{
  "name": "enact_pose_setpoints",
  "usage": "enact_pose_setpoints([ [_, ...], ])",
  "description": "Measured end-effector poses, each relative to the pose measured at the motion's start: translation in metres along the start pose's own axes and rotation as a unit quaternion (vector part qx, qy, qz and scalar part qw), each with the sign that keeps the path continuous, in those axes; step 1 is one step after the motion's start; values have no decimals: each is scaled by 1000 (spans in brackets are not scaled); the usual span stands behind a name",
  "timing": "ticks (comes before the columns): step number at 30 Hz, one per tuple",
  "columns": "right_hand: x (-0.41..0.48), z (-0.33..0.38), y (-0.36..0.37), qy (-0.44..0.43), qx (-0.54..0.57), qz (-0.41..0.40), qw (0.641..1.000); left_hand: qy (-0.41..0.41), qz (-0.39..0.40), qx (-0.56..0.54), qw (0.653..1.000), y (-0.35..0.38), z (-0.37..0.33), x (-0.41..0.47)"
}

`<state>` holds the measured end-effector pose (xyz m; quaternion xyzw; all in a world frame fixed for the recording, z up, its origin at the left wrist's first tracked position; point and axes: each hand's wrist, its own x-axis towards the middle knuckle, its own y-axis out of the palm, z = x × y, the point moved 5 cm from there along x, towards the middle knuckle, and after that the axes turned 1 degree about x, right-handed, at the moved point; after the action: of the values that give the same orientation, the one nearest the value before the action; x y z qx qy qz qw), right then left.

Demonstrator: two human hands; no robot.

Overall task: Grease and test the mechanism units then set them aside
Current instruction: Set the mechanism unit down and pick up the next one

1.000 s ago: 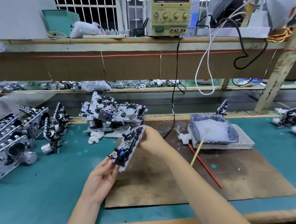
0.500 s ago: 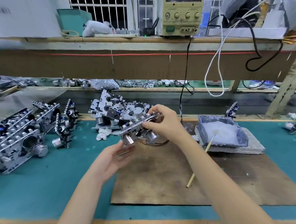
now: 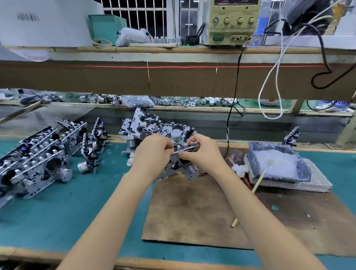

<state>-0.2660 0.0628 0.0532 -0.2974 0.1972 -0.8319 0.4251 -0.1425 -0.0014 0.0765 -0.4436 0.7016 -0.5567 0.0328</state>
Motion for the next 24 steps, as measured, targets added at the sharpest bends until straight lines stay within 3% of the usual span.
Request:
enact_pose_setpoints([
  [7,4,15,-3,-11,13,73,997,-69,62,36,995,2,23,-10],
  [14,8,98,60,-151,20,162,975,-149,-7,-29,988,-71,82,-62],
  [19,-28,172,141,-251,50,265,930,-218,2,29,975,-148,131,-135],
  [24,-95,240,226,-337,46,388,857,-346,3,89,934,-210,171,-238],
])
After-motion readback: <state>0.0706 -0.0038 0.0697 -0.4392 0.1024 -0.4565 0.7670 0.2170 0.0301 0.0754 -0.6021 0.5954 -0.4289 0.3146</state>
